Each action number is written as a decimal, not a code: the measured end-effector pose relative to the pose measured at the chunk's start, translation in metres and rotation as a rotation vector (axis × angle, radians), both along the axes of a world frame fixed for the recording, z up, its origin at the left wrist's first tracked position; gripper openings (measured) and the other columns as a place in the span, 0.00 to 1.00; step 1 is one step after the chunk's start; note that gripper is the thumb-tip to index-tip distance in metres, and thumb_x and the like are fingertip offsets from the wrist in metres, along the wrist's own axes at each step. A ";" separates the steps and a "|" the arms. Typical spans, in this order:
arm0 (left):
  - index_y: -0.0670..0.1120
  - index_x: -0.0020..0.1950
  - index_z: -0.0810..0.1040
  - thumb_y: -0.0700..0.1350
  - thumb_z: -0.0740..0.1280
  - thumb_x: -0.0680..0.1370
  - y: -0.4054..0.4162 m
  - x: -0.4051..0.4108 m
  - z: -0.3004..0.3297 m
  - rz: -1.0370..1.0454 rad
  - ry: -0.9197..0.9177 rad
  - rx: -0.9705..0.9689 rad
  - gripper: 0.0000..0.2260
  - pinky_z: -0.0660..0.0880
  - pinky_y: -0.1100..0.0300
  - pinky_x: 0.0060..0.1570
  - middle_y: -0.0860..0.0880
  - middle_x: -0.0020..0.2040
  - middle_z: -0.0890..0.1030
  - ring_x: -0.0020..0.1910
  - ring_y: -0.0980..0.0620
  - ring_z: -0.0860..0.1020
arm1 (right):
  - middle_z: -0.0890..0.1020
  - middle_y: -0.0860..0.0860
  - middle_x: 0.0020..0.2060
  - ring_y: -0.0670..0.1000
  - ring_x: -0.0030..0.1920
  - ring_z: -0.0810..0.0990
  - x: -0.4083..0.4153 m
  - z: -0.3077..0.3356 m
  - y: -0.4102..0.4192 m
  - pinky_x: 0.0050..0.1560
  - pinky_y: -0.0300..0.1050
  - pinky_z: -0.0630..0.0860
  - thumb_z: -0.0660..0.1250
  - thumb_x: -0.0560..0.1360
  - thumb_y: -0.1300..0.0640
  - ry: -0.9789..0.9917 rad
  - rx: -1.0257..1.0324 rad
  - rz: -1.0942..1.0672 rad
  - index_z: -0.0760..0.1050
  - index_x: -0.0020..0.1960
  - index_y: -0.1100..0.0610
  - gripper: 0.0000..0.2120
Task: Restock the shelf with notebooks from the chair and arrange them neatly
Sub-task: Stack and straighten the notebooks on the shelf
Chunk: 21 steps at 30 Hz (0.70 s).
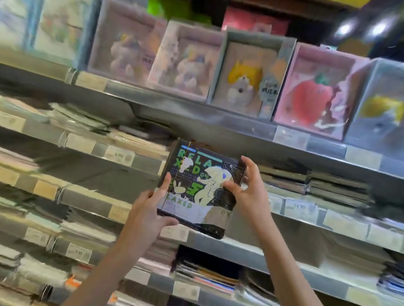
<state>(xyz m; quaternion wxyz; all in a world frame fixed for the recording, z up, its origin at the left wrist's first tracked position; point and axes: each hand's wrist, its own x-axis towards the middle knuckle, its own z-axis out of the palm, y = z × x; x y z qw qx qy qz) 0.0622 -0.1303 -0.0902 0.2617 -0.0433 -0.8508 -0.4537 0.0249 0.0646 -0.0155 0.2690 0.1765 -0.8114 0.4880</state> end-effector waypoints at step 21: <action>0.56 0.76 0.48 0.45 0.70 0.74 0.004 -0.075 0.059 0.003 -0.207 -0.060 0.39 0.64 0.52 0.64 0.46 0.73 0.64 0.69 0.44 0.66 | 0.77 0.52 0.61 0.48 0.59 0.74 -0.081 0.038 0.002 0.54 0.36 0.67 0.69 0.74 0.56 0.015 0.139 -0.024 0.68 0.67 0.56 0.23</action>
